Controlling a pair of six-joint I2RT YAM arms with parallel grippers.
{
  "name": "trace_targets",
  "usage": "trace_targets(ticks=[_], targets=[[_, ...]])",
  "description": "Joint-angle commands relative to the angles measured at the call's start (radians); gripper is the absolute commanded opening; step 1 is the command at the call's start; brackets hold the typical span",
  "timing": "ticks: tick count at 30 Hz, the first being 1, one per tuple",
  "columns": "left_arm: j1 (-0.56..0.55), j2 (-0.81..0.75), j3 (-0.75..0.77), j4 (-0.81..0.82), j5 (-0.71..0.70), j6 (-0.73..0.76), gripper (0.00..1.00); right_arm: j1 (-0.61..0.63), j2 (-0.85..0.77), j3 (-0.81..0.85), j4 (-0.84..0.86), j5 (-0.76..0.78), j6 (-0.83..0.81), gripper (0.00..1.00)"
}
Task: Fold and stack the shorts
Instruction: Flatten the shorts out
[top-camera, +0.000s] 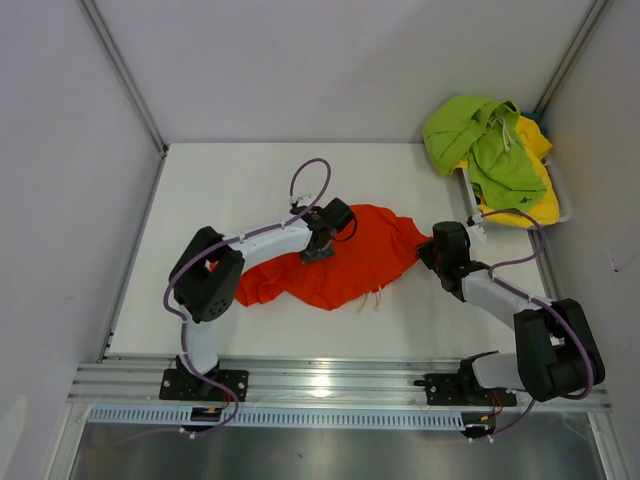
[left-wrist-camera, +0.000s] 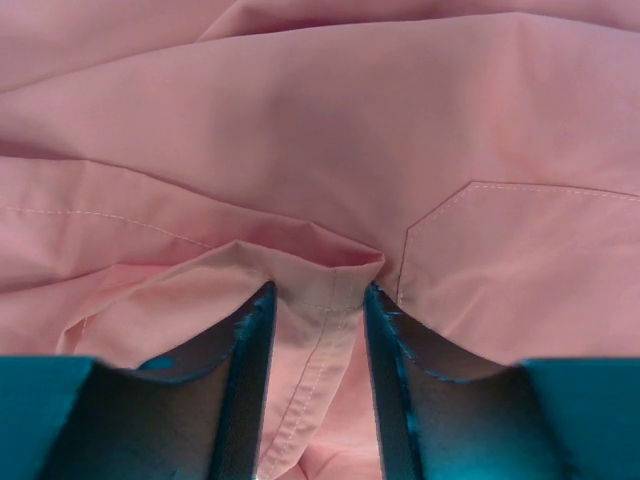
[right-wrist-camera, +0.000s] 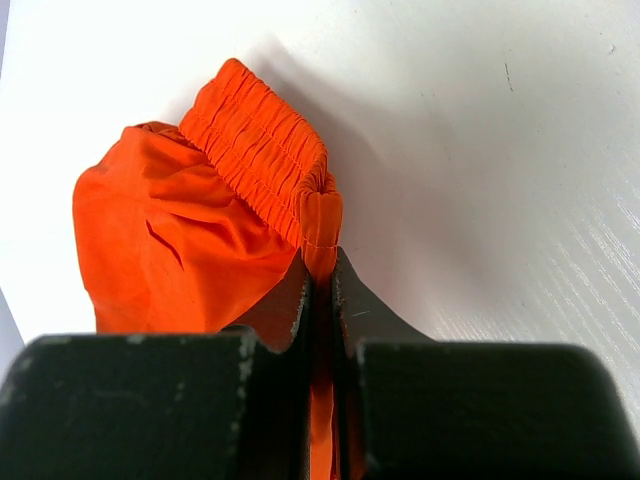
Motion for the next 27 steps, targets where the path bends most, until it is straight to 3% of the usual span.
trace_targets(ticks=[1, 5, 6, 8, 17, 22, 27], targets=[[-0.006, 0.013, 0.028, -0.012, -0.015, 0.004, 0.48, 0.005, -0.012, -0.003, 0.044, 0.013, -0.014, 0.00], [-0.007, 0.019, 0.012, 0.005, -0.008, 0.008, 0.39, 0.004, -0.014, -0.003, 0.044, 0.017, -0.017, 0.00], [-0.009, 0.019, -0.002, 0.008, -0.005, 0.008, 0.19, 0.007, -0.015, -0.003, 0.042, 0.018, -0.015, 0.00], [-0.009, 0.023, 0.001, 0.004, -0.008, 0.004, 0.00, 0.005, -0.018, -0.004, 0.041, 0.023, -0.017, 0.00], [-0.001, -0.082, -0.001, -0.076, -0.075, 0.004, 0.00, 0.005, -0.058, 0.037, -0.046, 0.059, -0.044, 0.00], [0.034, -0.237, -0.039, -0.091, -0.049, 0.085, 0.00, 0.016, -0.133, 0.163, -0.290, 0.115, -0.041, 0.00], [0.063, -0.452, -0.090, -0.143, -0.092, 0.097, 0.00, 0.054, -0.182, 0.396, -0.595, 0.145, 0.002, 0.00]])
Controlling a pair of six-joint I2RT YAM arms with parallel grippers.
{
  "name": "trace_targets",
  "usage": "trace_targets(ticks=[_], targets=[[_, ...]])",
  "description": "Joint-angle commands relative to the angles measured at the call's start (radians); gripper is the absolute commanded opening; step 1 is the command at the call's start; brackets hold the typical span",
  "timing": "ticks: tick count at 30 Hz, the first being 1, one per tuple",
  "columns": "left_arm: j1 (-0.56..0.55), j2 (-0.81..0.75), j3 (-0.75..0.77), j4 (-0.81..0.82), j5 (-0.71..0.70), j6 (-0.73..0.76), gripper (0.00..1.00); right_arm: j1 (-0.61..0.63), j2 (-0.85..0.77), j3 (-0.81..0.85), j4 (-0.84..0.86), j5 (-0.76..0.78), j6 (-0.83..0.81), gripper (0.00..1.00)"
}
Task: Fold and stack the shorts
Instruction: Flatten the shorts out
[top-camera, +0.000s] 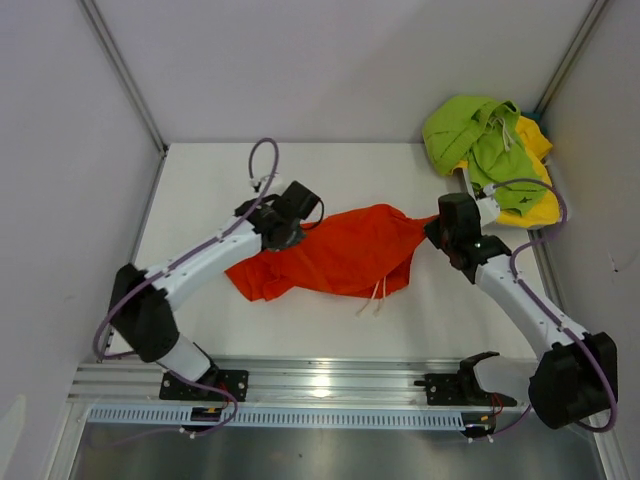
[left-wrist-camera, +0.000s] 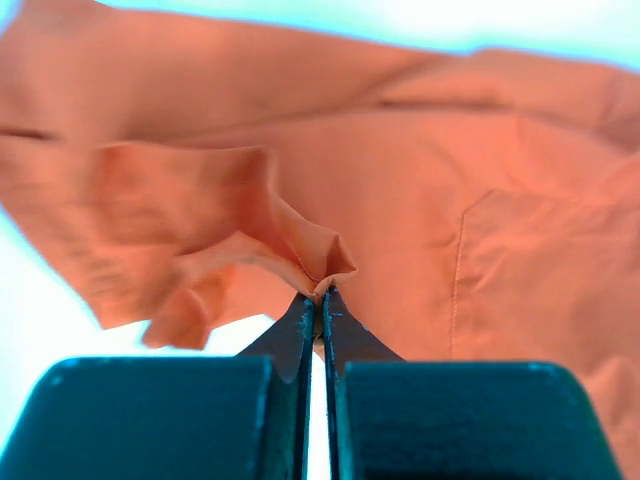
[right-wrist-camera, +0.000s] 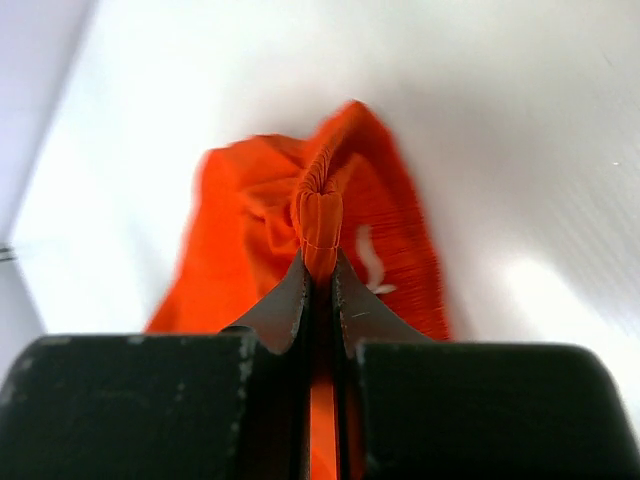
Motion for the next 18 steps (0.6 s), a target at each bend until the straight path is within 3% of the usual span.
trace_targets(ticks=[1, 8, 18], targets=[[0.019, -0.175, -0.025, -0.057, -0.060, 0.036, 0.00, 0.041, -0.068, 0.179, -0.245, 0.093, 0.038, 0.00], [0.061, -0.416, 0.107, -0.149, -0.092, 0.095, 0.00, 0.144, -0.133, 0.431, -0.461, 0.156, 0.047, 0.00], [0.073, -0.666, 0.306, -0.240, -0.185, 0.139, 0.00, 0.265, -0.215, 0.633, -0.532, 0.058, 0.052, 0.00]])
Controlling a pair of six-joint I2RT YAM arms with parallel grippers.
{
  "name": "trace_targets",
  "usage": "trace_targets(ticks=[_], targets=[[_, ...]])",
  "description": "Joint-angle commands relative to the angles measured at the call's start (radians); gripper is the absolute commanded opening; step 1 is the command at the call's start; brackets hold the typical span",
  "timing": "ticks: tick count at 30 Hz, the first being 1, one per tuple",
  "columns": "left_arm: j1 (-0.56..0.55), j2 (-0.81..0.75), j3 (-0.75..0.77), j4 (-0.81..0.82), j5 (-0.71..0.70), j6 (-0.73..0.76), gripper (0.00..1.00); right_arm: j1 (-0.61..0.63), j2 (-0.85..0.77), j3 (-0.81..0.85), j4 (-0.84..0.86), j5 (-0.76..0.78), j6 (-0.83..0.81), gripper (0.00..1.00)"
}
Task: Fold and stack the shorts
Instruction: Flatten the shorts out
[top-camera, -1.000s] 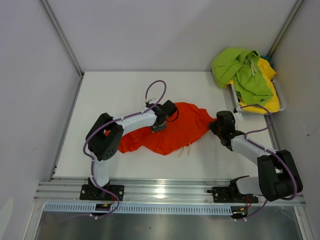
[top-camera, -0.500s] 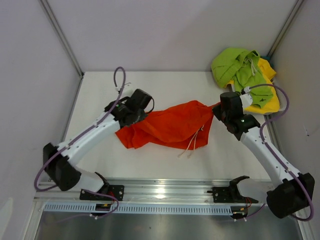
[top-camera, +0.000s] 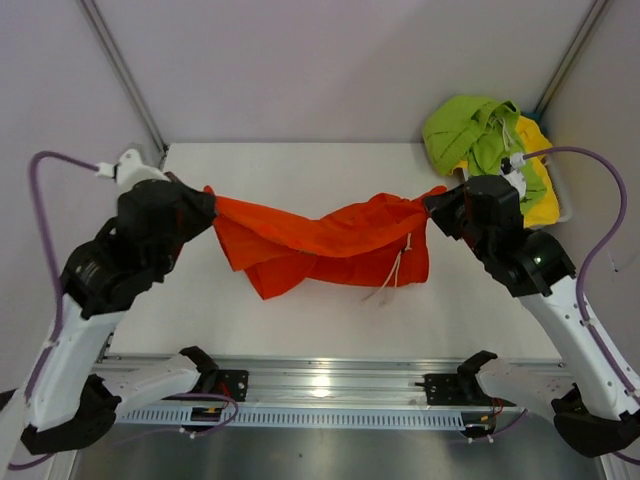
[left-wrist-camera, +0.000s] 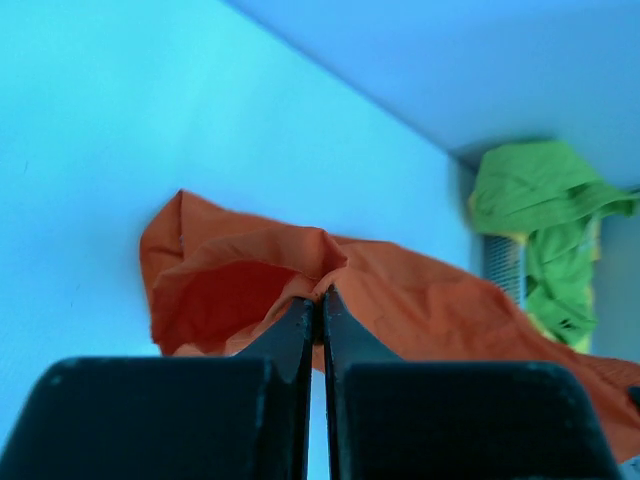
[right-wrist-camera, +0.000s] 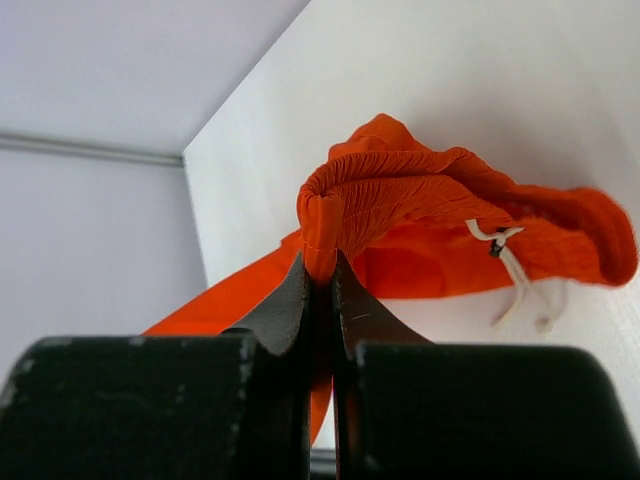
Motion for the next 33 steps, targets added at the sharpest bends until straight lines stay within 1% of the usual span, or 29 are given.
trace_targets(ticks=[1, 3, 5, 6, 7, 8, 10, 11, 13, 16, 18, 19, 21, 26, 33], targets=[[0.010, -0.081, 0.051, -0.033, -0.063, 0.052, 0.00, 0.049, -0.067, 0.073, -0.017, 0.001, 0.032, 0.00], [0.010, -0.144, 0.044, -0.002, -0.068, 0.064, 0.00, 0.082, -0.121, 0.067, 0.021, -0.021, 0.025, 0.00], [0.010, -0.209, 0.033, 0.037, -0.074, 0.084, 0.00, 0.096, -0.158, 0.046, 0.107, -0.060, 0.008, 0.00], [0.010, -0.231, 0.028, 0.054, -0.076, 0.094, 0.00, 0.102, -0.190, 0.035, 0.153, -0.139, -0.012, 0.00], [0.010, -0.254, 0.027, 0.071, -0.076, 0.116, 0.00, 0.104, -0.204, 0.025, 0.250, -0.185, -0.033, 0.00], [0.010, -0.291, 0.022, 0.105, -0.079, 0.126, 0.00, 0.104, -0.215, 0.014, 0.289, -0.263, -0.047, 0.00], [0.010, -0.325, 0.018, 0.146, -0.092, 0.172, 0.00, 0.105, -0.224, 0.026, 0.348, -0.308, -0.041, 0.00], [0.010, -0.336, 0.016, 0.191, -0.099, 0.190, 0.00, 0.105, -0.222, 0.037, 0.363, -0.327, -0.052, 0.00], [0.010, -0.340, 0.028, 0.228, -0.114, 0.228, 0.00, 0.105, -0.203, 0.078, 0.363, -0.312, -0.055, 0.00], [0.010, -0.298, 0.054, 0.257, -0.119, 0.270, 0.00, 0.105, -0.163, 0.119, 0.394, -0.278, -0.079, 0.00], [0.010, -0.274, 0.060, 0.307, -0.114, 0.302, 0.00, 0.105, -0.149, 0.127, 0.437, -0.320, -0.093, 0.00], [0.010, -0.255, 0.062, 0.347, -0.109, 0.313, 0.00, 0.105, -0.135, 0.133, 0.486, -0.340, -0.093, 0.00], [0.010, -0.250, 0.062, 0.393, -0.091, 0.334, 0.00, 0.105, -0.123, 0.146, 0.517, -0.426, -0.077, 0.00], [0.010, -0.308, 0.062, 0.531, -0.011, 0.394, 0.00, 0.105, -0.136, 0.170, 0.567, -0.508, -0.055, 0.00], [0.010, -0.395, 0.044, 0.590, 0.032, 0.411, 0.00, 0.105, -0.173, 0.185, 0.587, -0.595, 0.025, 0.00]])
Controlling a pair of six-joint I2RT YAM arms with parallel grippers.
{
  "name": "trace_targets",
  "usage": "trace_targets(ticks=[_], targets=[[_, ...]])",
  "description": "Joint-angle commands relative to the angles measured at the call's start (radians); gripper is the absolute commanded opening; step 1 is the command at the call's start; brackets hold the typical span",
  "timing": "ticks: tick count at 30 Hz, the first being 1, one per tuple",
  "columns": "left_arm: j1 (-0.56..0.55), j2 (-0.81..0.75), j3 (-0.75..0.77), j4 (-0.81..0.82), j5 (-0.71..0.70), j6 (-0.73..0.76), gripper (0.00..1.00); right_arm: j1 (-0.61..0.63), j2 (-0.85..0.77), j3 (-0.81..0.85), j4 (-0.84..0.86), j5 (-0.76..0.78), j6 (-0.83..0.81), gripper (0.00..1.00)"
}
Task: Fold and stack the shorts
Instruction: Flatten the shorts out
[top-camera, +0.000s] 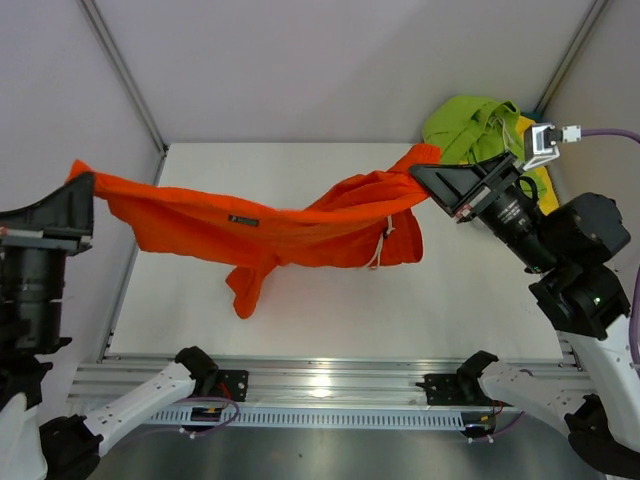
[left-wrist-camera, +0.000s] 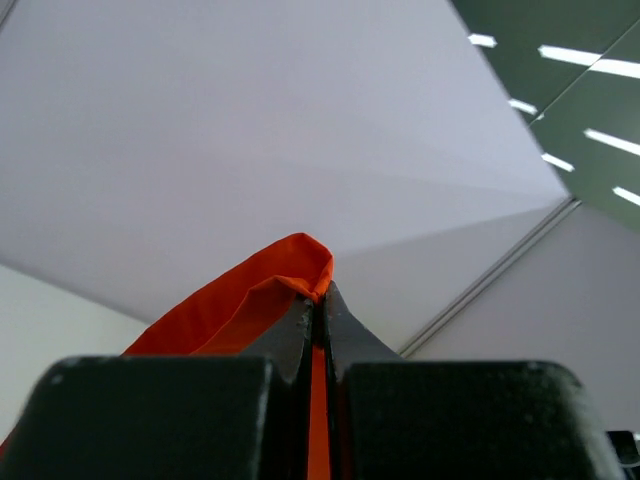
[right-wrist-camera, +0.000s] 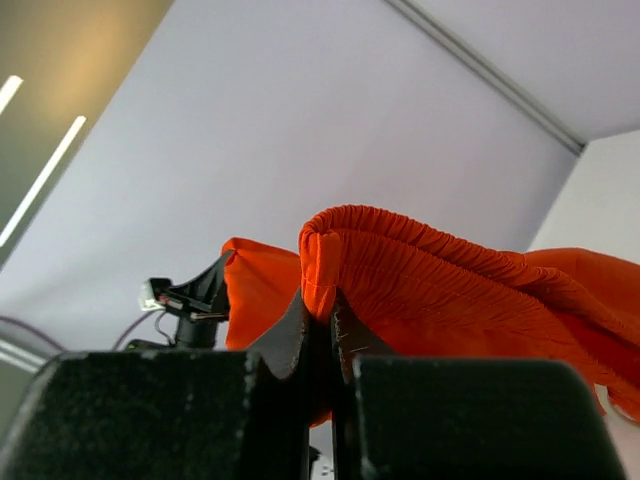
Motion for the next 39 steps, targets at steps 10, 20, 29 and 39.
trace_targets(ticks=[10, 20, 29, 39], targets=[[0.008, -0.084, -0.016, 0.128, 0.074, 0.005, 0.00, 0.001, -0.133, -0.004, 0.105, -0.088, 0.209, 0.00], [0.008, 0.129, -0.046, 0.027, -0.095, -0.110, 0.00, -0.007, -0.021, -0.068, -0.167, 0.238, 0.190, 0.00], [0.247, 0.316, -0.350, 0.117, 0.082, -0.322, 0.00, -0.353, 0.174, -0.390, 0.124, -0.040, 0.321, 0.00], [0.290, 0.331, -0.249, 0.217, 0.152, -0.221, 0.00, -0.389, 0.324, -0.230, 0.233, -0.228, 0.197, 0.00]])
